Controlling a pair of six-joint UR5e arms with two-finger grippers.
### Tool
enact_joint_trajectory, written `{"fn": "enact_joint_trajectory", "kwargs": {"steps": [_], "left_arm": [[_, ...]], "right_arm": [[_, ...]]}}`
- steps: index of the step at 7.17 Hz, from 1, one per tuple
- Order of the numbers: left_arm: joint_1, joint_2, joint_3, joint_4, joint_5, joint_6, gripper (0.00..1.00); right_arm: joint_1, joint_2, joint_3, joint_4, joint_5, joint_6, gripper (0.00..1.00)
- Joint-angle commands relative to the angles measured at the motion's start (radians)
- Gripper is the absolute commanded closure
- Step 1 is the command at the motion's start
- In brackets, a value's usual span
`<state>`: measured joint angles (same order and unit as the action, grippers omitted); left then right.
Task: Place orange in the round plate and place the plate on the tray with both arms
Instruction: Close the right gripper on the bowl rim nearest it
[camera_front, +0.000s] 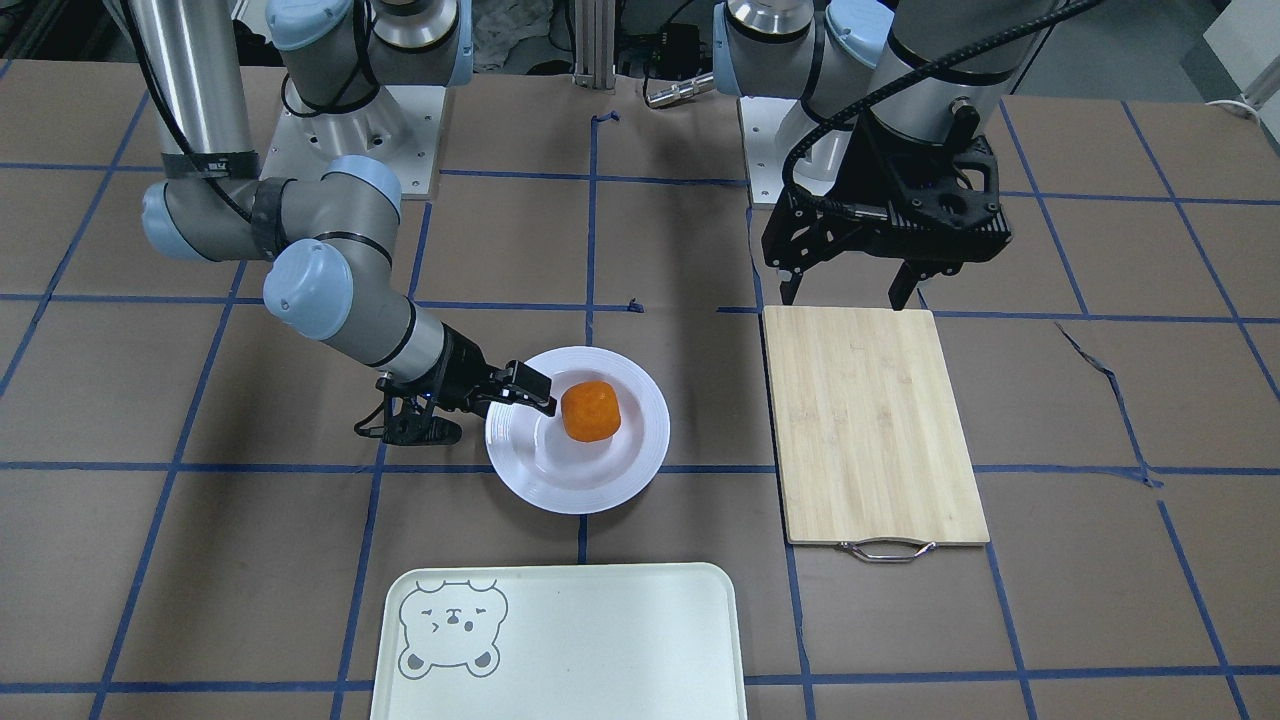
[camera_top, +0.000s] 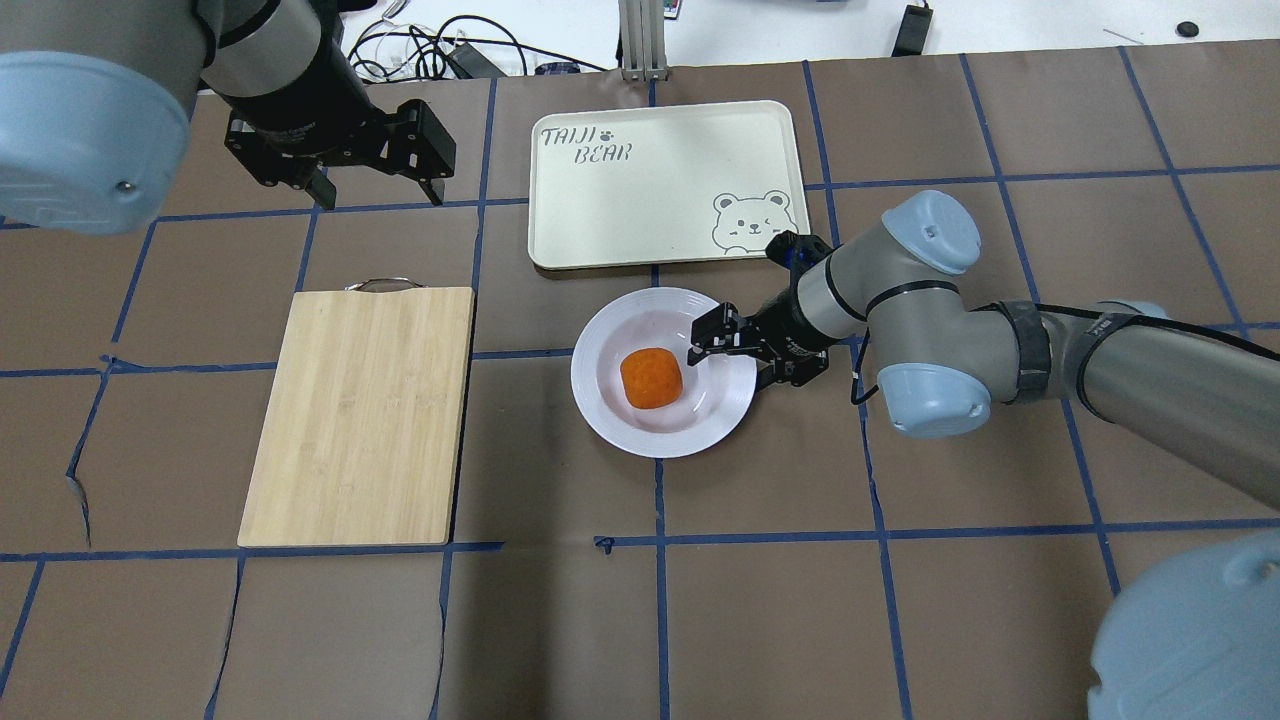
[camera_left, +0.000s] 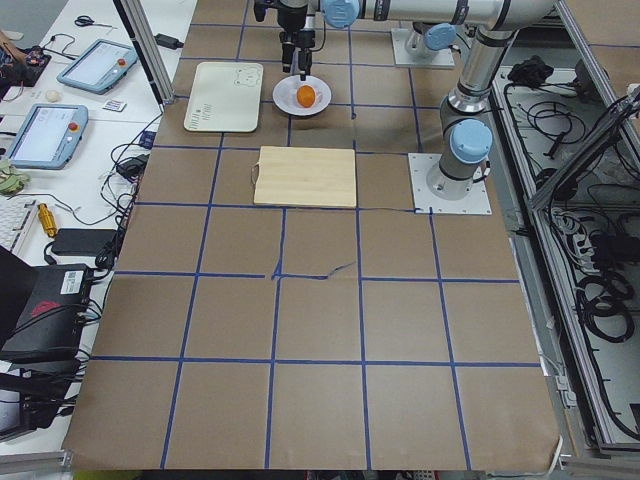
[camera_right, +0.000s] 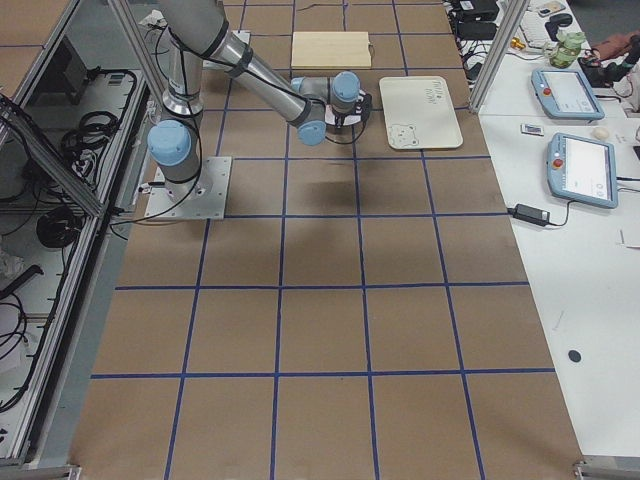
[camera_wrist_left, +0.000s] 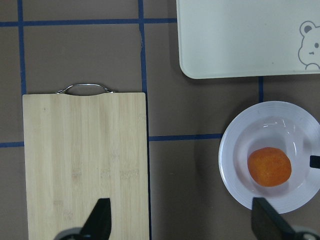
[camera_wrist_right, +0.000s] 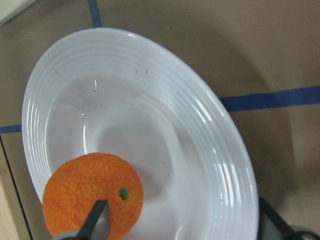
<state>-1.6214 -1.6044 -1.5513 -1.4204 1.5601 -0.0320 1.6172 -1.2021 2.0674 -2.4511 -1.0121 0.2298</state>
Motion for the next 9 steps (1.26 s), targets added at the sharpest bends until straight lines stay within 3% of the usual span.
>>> {"fn": "enact_joint_trajectory", "kwargs": {"steps": [1, 4, 6, 8, 9], "left_arm": [[0.002, 0.015, -0.015, 0.000, 0.001, 0.010, 0.00], [0.000, 0.023, -0.015, -0.014, 0.003, 0.015, 0.00], [0.000, 0.026, -0.015, -0.012, 0.003, 0.014, 0.00], [0.000, 0.024, -0.016, -0.012, -0.003, 0.014, 0.00], [0.000, 0.024, -0.016, -0.011, -0.002, 0.012, 0.00]], "right_arm": [[0.012, 0.030, -0.001, -0.012, -0.002, 0.020, 0.00], [0.012, 0.030, -0.004, -0.013, -0.019, 0.039, 0.00], [0.010, 0.032, -0.006, -0.013, -0.020, 0.069, 0.11], [0.010, 0.032, -0.006, -0.013, -0.023, 0.068, 0.15], [0.010, 0.035, -0.006, -0.013, -0.049, 0.069, 0.23]]}}
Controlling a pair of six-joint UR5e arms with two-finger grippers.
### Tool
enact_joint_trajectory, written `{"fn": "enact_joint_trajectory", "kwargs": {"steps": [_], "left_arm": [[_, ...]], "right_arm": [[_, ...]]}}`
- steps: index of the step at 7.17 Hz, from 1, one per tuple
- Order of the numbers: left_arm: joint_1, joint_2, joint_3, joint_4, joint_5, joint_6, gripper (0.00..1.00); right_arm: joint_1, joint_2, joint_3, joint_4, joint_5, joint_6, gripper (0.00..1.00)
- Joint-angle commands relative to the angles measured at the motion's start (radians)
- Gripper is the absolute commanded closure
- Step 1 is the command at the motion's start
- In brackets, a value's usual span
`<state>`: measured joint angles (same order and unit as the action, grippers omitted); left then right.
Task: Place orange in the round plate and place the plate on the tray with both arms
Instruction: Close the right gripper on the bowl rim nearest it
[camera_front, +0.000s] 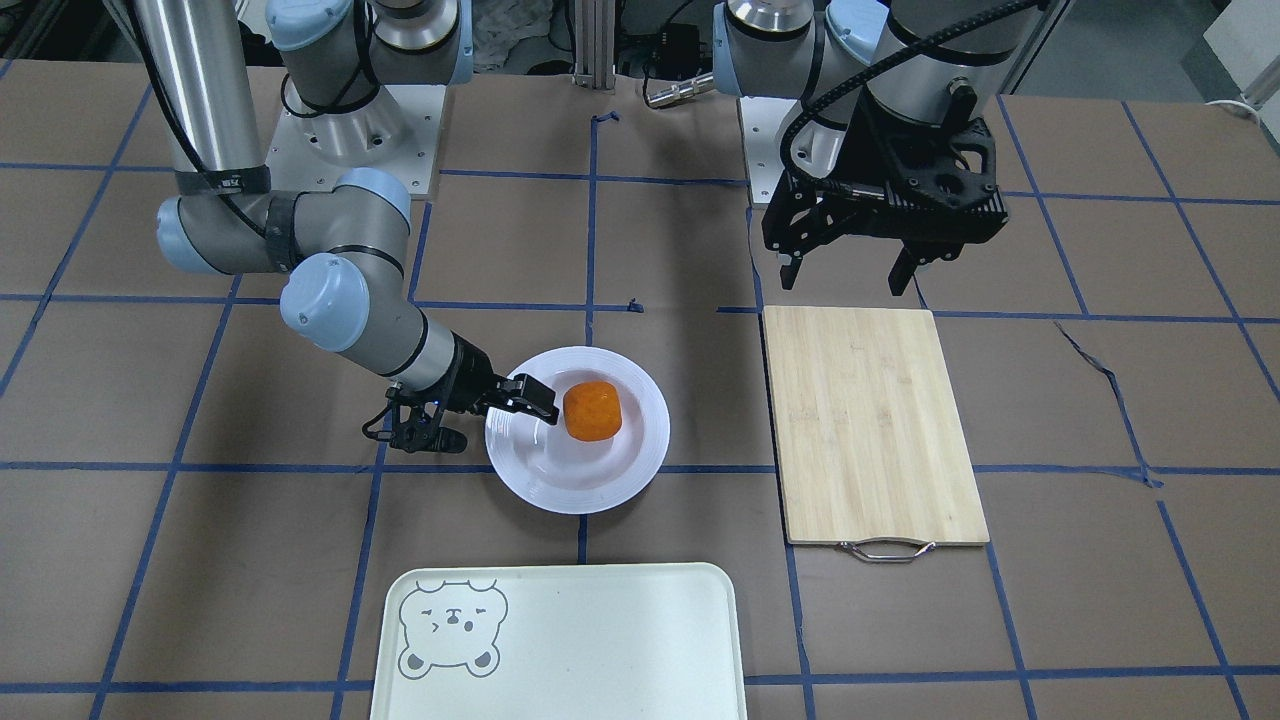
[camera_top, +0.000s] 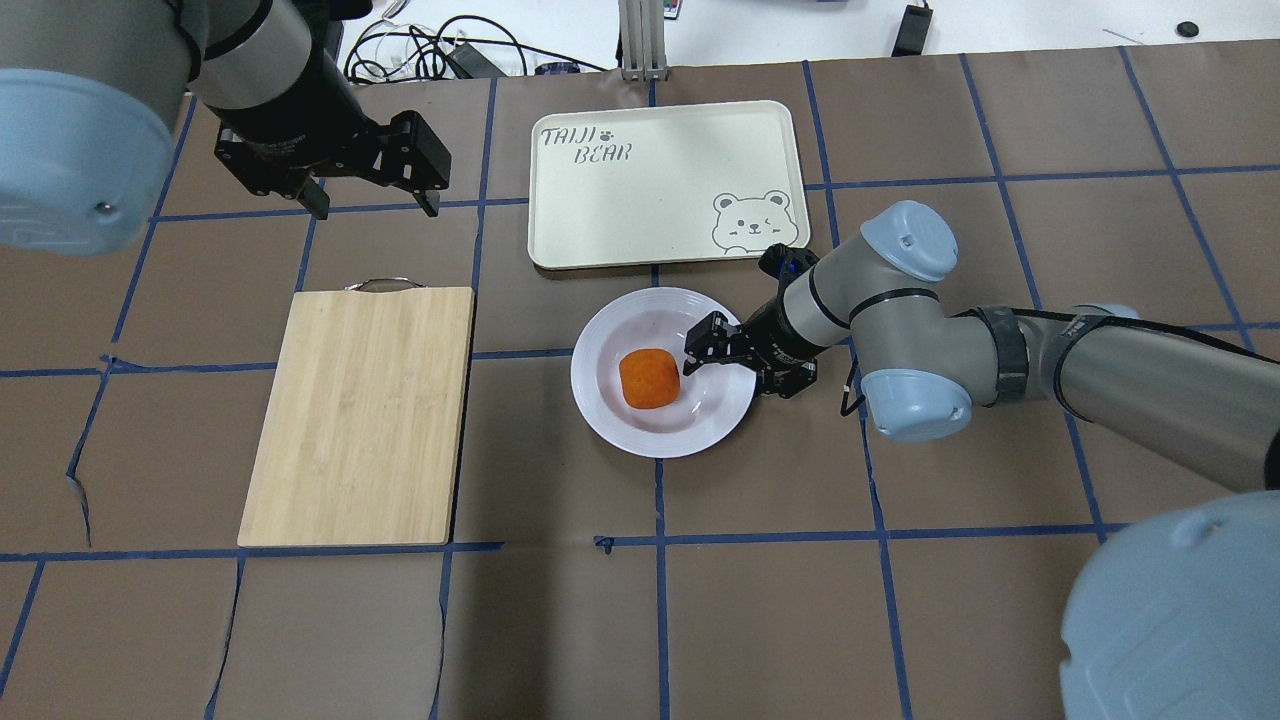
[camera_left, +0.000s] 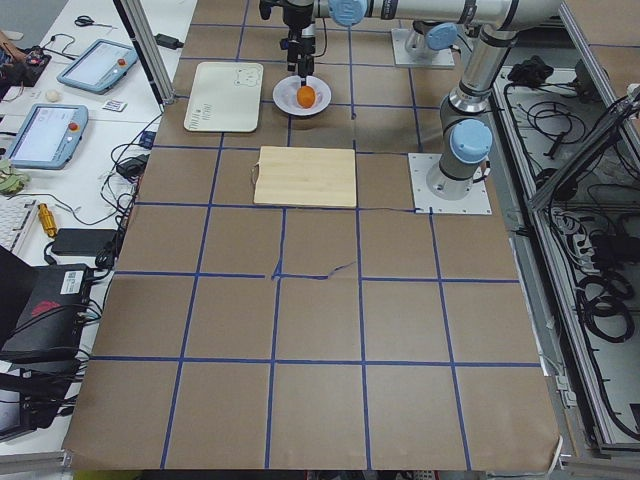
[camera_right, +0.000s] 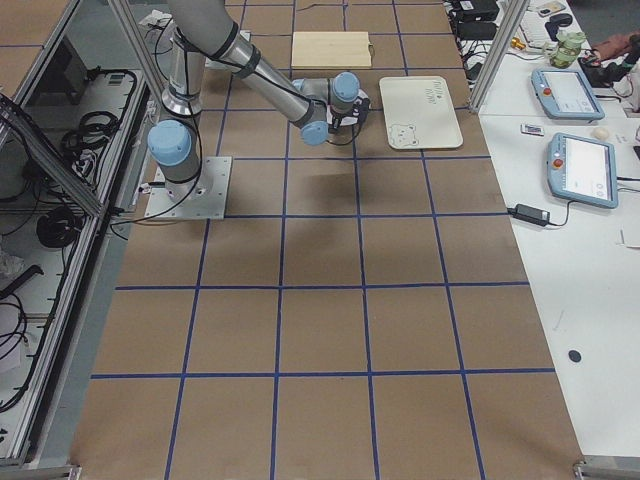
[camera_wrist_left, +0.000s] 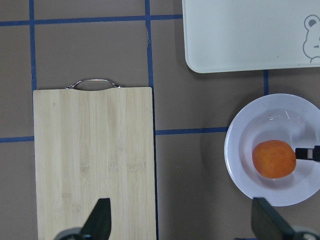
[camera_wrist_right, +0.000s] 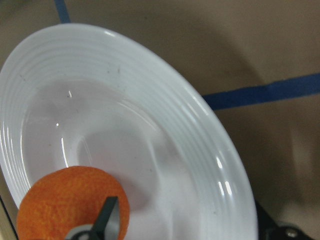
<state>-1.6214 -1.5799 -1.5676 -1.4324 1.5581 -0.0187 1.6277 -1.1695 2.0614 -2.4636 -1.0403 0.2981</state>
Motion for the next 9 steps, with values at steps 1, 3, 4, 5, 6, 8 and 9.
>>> {"fn": "enact_joint_trajectory", "kwargs": {"steps": [1, 3, 4, 5, 6, 8, 9], "left_arm": [[0.000, 0.000, 0.000, 0.001, 0.000, 0.000, 0.00], [0.000, 0.000, 0.000, 0.000, 0.000, 0.000, 0.00], [0.000, 0.001, 0.000, 0.000, 0.002, 0.000, 0.00], [0.000, 0.000, 0.000, 0.000, 0.002, 0.000, 0.00], [0.000, 0.000, 0.000, 0.000, 0.003, 0.000, 0.00], [0.000, 0.001, 0.000, 0.000, 0.003, -0.001, 0.00], [0.000, 0.001, 0.000, 0.000, 0.003, -0.001, 0.00]], "right_arm": [[0.000, 0.004, 0.002, 0.000, -0.035, 0.000, 0.42], [0.000, -0.002, -0.001, 0.002, -0.055, 0.042, 0.72], [0.000, -0.006, -0.003, 0.002, -0.055, 0.052, 0.81], [0.000, -0.007, -0.003, 0.000, -0.053, 0.055, 0.86], [0.000, -0.009, -0.006, 0.000, -0.050, 0.055, 0.91], [-0.002, -0.009, -0.082, 0.005, -0.049, 0.059, 0.94], [-0.003, -0.009, -0.119, 0.011, -0.050, 0.079, 0.94]]}}
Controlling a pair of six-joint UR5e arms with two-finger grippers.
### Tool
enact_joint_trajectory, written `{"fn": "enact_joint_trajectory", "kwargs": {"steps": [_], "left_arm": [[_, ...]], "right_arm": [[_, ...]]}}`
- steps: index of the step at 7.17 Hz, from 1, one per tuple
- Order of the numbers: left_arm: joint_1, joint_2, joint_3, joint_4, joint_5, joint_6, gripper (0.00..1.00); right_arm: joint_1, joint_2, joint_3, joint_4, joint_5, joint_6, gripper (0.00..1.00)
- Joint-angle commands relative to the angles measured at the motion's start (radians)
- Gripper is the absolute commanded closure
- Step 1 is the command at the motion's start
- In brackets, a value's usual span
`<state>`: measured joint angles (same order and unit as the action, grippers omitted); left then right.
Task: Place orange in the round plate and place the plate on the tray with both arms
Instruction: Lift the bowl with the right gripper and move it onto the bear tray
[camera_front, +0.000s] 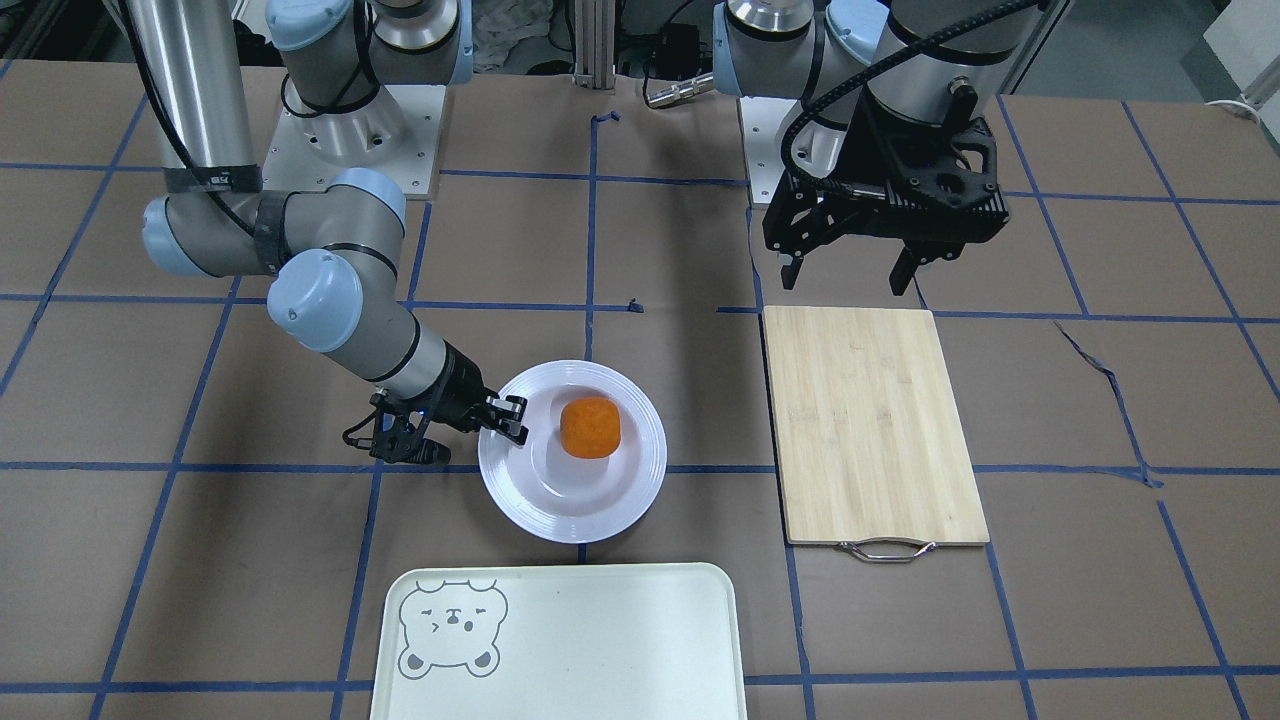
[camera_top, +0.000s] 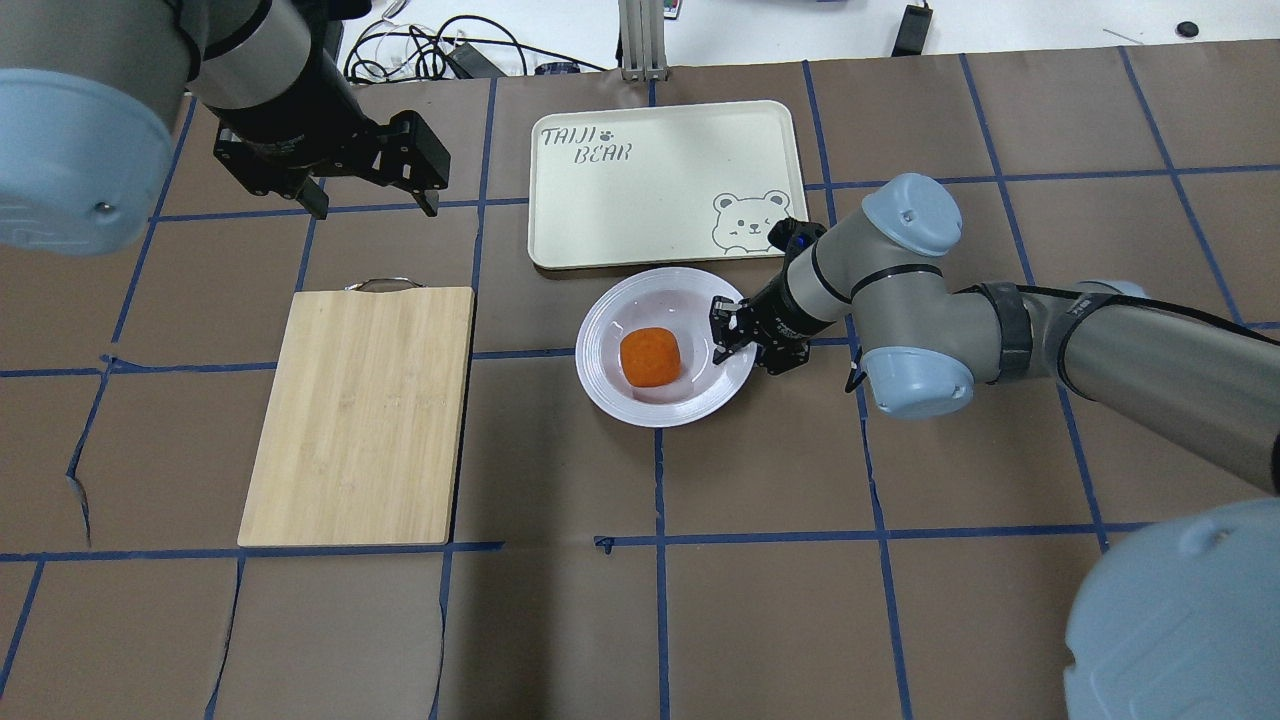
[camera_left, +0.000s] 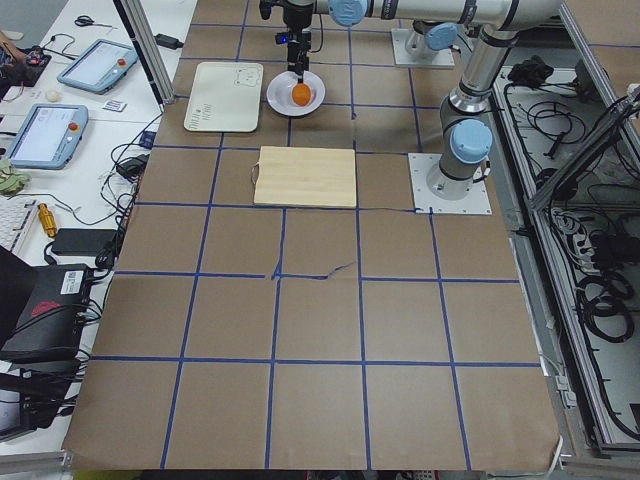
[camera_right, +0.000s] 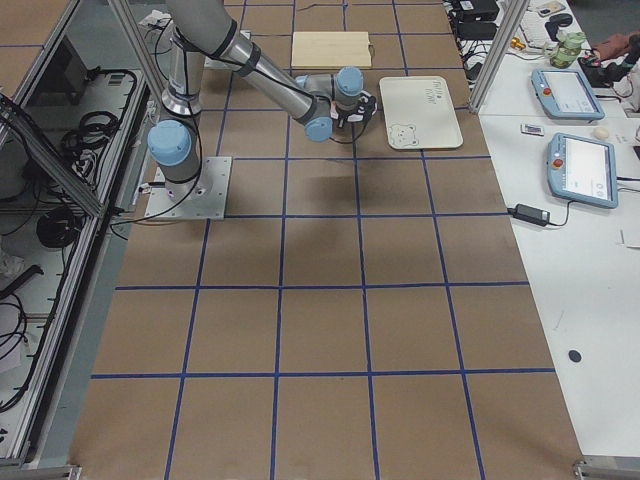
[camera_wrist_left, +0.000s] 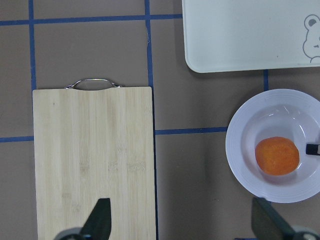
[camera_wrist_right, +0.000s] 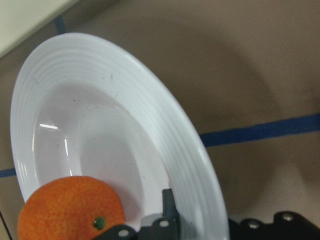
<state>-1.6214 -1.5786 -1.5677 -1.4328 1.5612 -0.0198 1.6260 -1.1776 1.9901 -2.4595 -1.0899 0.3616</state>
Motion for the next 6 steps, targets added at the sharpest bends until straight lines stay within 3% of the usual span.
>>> {"fn": "enact_joint_trajectory", "kwargs": {"steps": [1, 3, 6], "left_arm": [[0.000, -0.001, -0.002, 0.000, 0.000, 0.000, 0.00], [0.000, 0.000, 0.000, 0.000, 0.003, -0.002, 0.00], [0.000, 0.000, -0.002, 0.000, 0.002, 0.000, 0.00]], "right_arm": [[-0.009, 0.001, -0.083, 0.004, 0.004, 0.025, 0.94], [-0.014, 0.048, -0.228, 0.028, 0.004, 0.057, 0.94], [-0.014, 0.327, -0.582, 0.030, -0.008, 0.078, 0.93]]}}
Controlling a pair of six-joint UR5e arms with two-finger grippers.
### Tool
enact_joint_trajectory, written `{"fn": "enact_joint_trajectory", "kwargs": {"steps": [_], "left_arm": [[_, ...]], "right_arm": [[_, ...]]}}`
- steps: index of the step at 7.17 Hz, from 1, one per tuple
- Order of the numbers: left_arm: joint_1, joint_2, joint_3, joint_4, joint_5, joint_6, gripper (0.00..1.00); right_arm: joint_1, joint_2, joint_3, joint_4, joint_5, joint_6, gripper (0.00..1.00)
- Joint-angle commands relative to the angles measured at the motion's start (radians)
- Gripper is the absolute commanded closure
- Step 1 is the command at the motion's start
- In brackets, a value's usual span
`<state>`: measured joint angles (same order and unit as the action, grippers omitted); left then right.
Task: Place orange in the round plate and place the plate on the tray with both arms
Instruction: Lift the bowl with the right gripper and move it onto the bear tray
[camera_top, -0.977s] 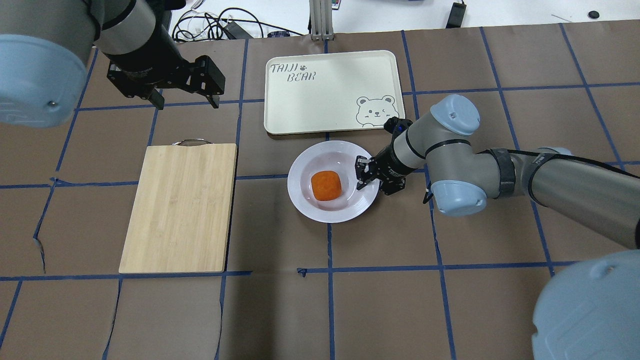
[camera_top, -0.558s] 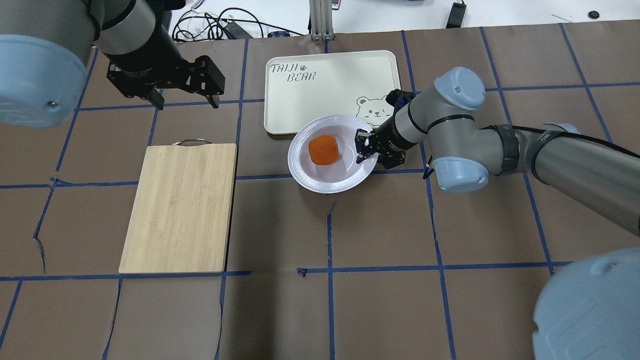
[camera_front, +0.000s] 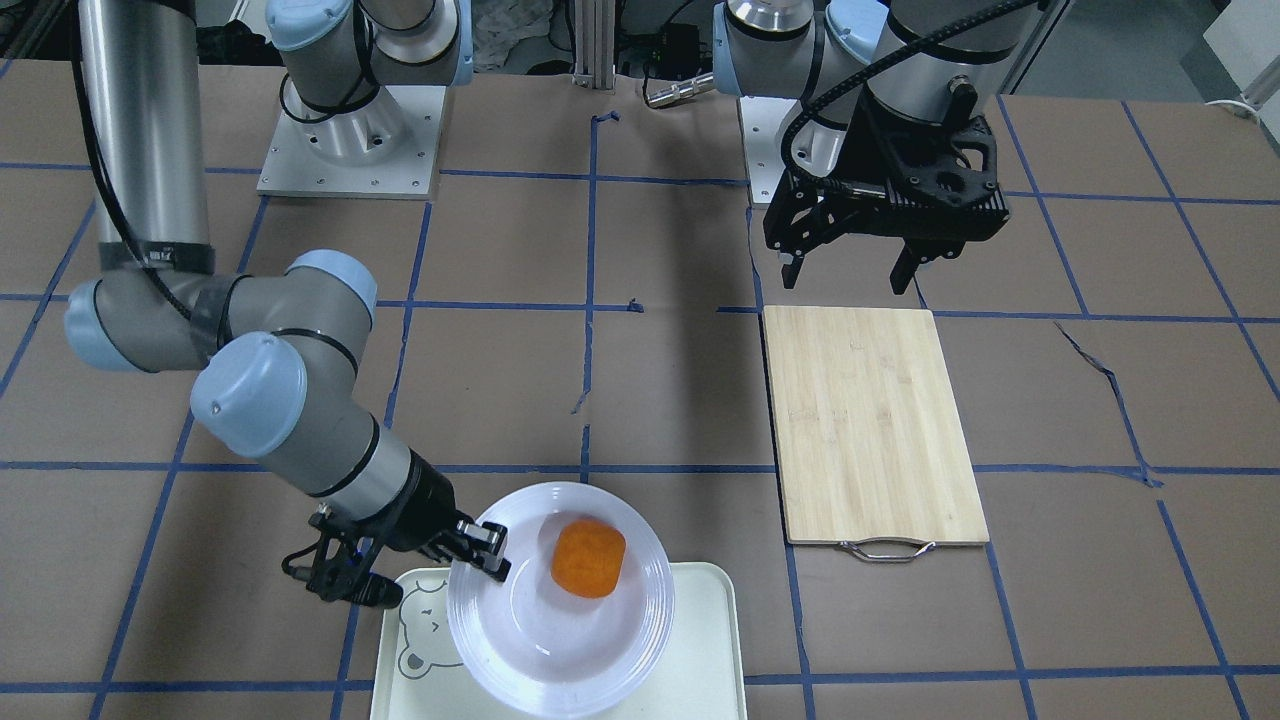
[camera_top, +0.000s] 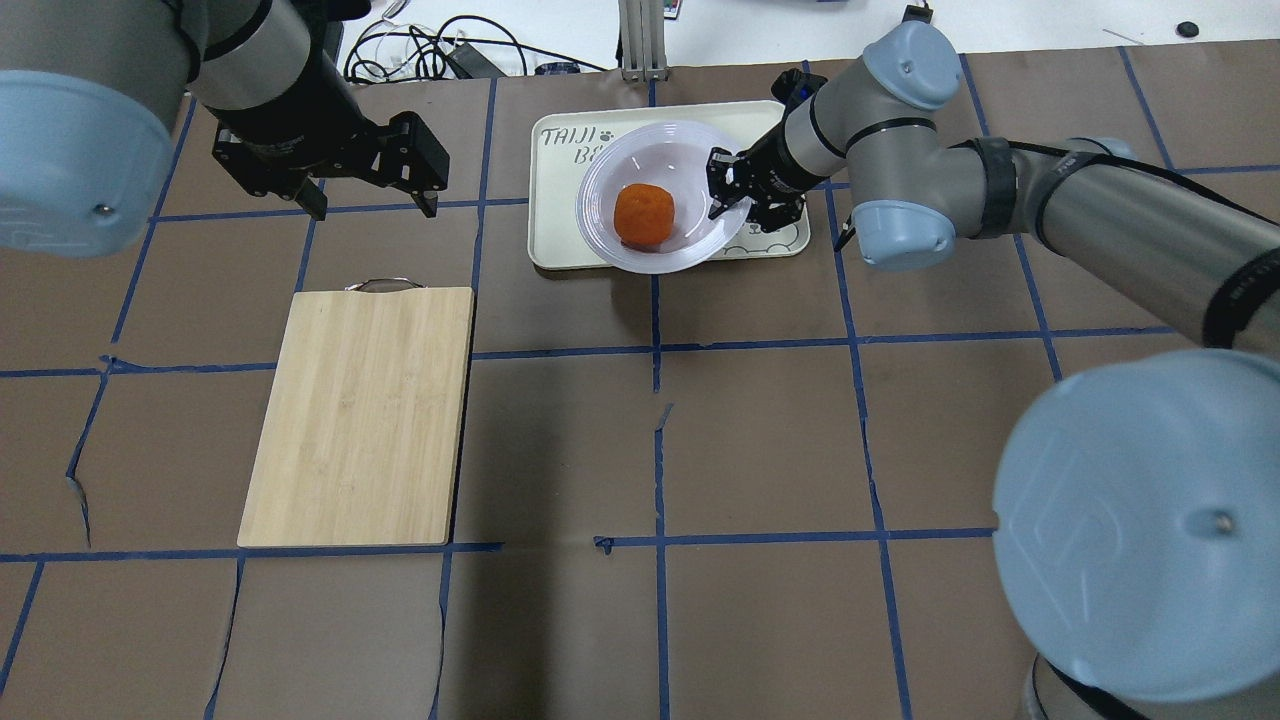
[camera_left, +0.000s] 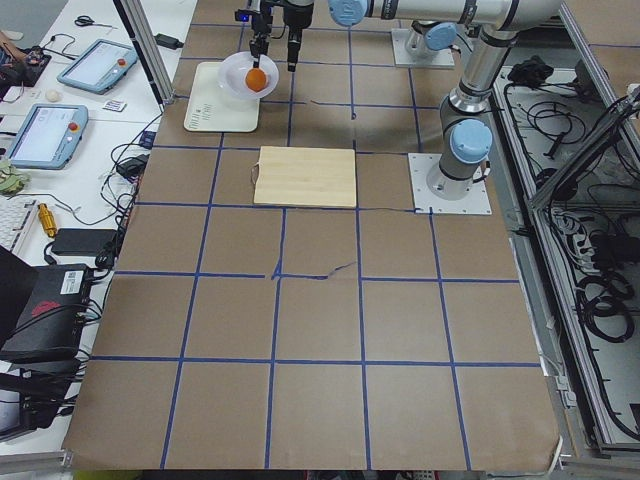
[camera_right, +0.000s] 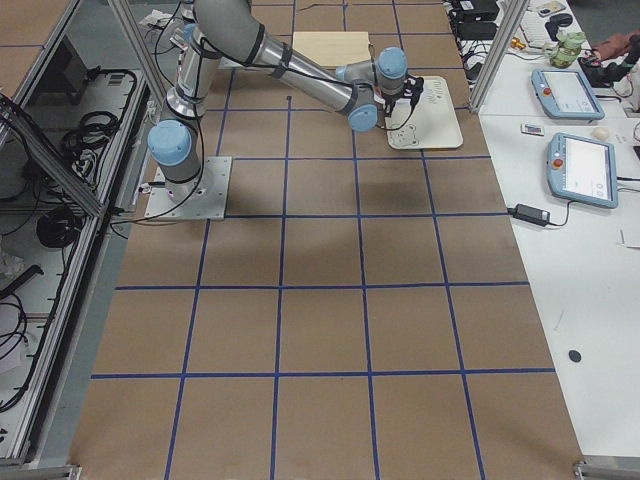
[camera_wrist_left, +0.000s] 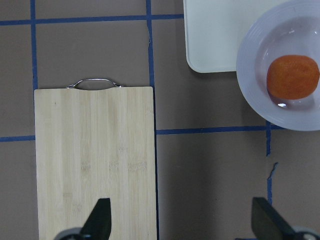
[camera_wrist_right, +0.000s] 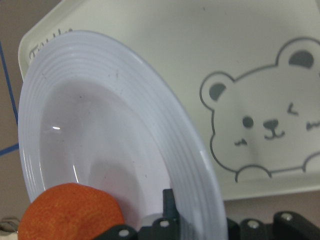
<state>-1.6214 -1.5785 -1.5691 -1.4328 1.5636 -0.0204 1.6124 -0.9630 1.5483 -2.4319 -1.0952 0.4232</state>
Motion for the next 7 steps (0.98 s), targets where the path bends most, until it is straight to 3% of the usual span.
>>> {"fn": "enact_joint_trajectory", "kwargs": {"steps": [1, 3, 4, 5, 6, 7], "left_arm": [[0.000, -0.001, 0.000, 0.000, -0.002, 0.002, 0.00], [0.000, -0.001, 0.000, 0.000, -0.002, 0.002, 0.00], [0.000, -0.001, 0.000, 0.000, -0.002, 0.000, 0.00], [0.000, -0.001, -0.002, 0.000, -0.002, 0.000, 0.00], [0.000, -0.001, -0.003, 0.000, -0.002, 0.002, 0.00], [0.000, -0.001, -0.003, 0.000, -0.002, 0.000, 0.00]], "right_arm": [[0.000, 0.168, -0.189, 0.001, 0.006, 0.026, 0.93], [-0.006, 0.185, -0.200, 0.001, 0.003, 0.028, 0.89], [-0.009, 0.188, -0.200, 0.001, 0.006, 0.029, 0.78], [-0.011, 0.187, -0.194, -0.001, -0.006, 0.041, 0.50], [-0.012, 0.182, -0.198, -0.001, -0.040, 0.045, 0.11], [-0.014, 0.172, -0.209, 0.001, -0.120, 0.019, 0.00]]}}
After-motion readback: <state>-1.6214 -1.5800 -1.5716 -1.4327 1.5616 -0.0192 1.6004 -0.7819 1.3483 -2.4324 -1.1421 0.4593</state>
